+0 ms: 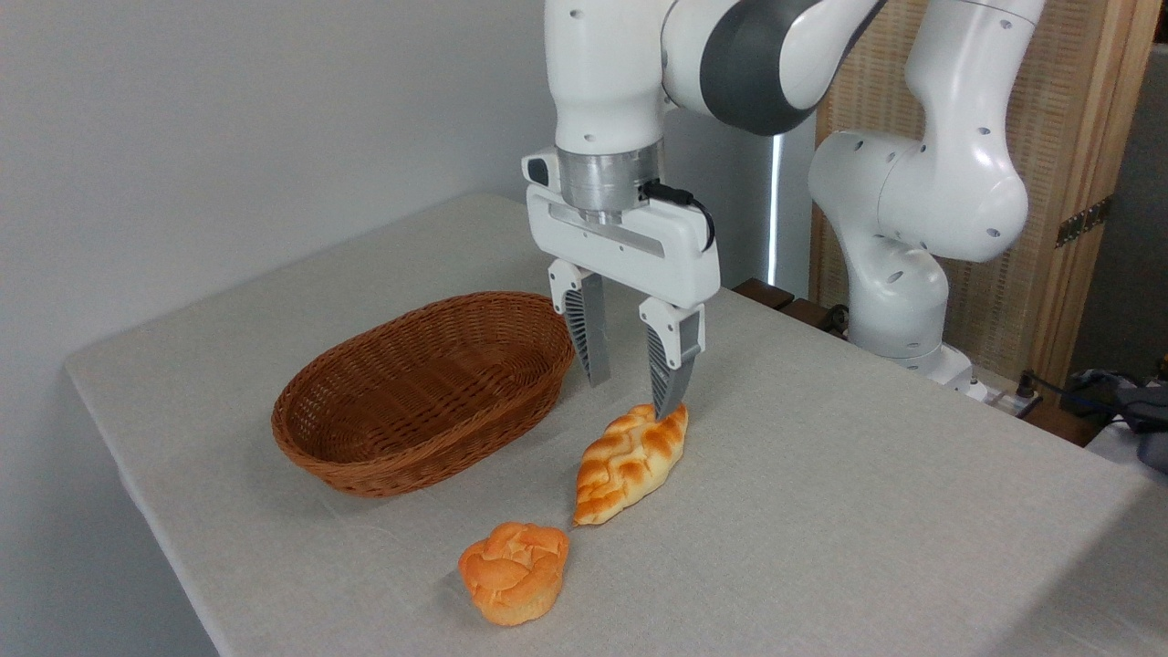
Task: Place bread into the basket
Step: 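Move the open gripper over the braided bread loaf, then lower the gripper around the braided loaf and close on it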
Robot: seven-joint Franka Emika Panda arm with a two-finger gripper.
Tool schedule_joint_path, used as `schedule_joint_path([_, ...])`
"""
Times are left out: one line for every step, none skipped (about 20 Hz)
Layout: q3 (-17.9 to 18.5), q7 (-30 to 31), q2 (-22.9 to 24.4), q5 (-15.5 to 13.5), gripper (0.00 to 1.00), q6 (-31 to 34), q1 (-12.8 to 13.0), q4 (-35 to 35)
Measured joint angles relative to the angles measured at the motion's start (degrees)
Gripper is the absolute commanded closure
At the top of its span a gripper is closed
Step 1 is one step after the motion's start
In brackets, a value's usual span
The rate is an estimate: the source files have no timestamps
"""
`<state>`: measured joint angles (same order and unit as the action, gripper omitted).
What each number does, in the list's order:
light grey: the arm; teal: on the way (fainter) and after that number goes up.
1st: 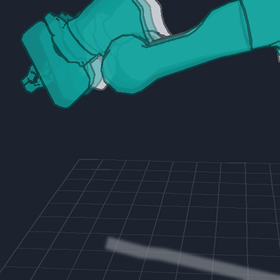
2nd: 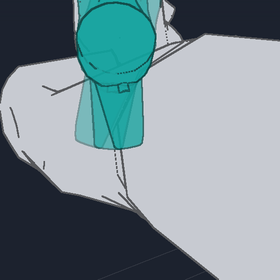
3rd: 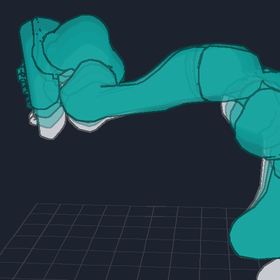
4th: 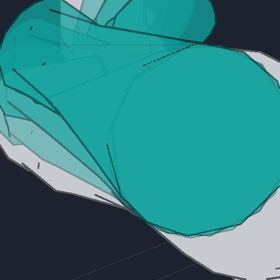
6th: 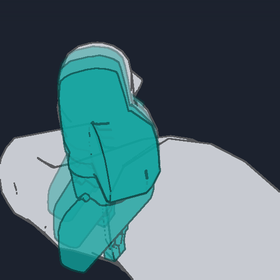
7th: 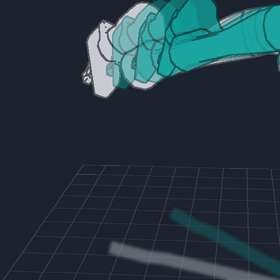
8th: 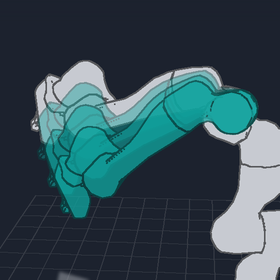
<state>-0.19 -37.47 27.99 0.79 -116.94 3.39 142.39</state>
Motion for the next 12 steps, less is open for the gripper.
schedule_joint_path([0.0,0.0,0.07,0.0,0.0,-0.03,0.02,0.79])
schedule_joint_path([0.0,0.0,0.06,0.0,0.0,-0.04,0.02,1.16])
schedule_joint_path([0.0,0.0,0.06,0.0,0.0,-0.05,0.02,1.42])
schedule_joint_path([0.0,0.0,0.05,0.0,0.0,-0.08,0.02,1.64])
schedule_joint_path([0.0,0.0,0.04,0.0,0.0,-0.24,0.02,1.93])
schedule_joint_path([0.0,0.0,0.04,0.0,0.0,-0.78,0.02,2.37])
schedule_joint_path([0.0,0.0,0.02,0.0,0.0,-1.57,0.02,2.94])
schedule_joint_path([0.0,0.0,0.0,0.0,0.0,-2.27,0.02,3.47])
schedule_joint_path([0.0,0.0,-0.01,0.0,0.0,-2.81,0.02,3.91])
schedule_joint_path([0.0,0.0,-0.03,0.0,0.0,-3.25,0.02,4.28])
schedule_joint_path([0.0,0.0,-0.06,0.0,0.0,-3.66,0.03,4.63])
schedule_joint_path([0.0,0.0,-0.07,0.0,0.0,-3.9,0.03,4.97])
